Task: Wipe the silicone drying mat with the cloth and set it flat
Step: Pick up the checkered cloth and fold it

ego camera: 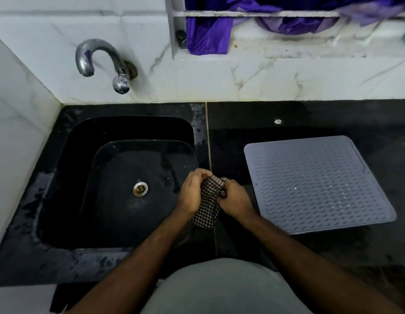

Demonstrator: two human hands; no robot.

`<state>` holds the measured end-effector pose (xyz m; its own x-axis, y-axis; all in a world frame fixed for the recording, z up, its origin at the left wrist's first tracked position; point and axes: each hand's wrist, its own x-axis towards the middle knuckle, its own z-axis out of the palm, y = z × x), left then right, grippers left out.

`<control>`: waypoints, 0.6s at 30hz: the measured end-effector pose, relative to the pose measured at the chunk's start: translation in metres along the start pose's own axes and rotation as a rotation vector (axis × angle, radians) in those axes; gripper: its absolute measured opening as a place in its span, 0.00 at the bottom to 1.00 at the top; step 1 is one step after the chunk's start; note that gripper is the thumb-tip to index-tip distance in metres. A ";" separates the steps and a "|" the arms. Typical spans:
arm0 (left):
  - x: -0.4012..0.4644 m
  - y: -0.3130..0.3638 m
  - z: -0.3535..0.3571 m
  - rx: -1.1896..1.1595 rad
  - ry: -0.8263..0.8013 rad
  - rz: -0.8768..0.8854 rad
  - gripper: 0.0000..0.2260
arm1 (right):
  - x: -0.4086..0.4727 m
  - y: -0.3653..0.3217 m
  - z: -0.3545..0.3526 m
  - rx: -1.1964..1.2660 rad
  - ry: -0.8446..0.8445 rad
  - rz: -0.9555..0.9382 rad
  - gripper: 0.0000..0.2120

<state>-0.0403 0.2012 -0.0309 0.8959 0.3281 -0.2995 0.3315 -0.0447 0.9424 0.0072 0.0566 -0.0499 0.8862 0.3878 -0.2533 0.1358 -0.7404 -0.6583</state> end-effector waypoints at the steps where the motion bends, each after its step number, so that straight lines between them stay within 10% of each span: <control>1: 0.002 -0.002 -0.005 0.005 -0.057 0.011 0.16 | -0.002 -0.002 0.000 -0.006 0.026 0.007 0.14; 18: 0.003 -0.018 -0.024 0.006 -0.187 0.167 0.14 | -0.055 -0.021 0.005 0.002 0.263 -0.153 0.18</control>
<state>-0.0511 0.2254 -0.0455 0.9773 0.1359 -0.1627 0.1757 -0.0896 0.9804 -0.0469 0.0538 -0.0257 0.9399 0.3391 0.0412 0.2761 -0.6831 -0.6761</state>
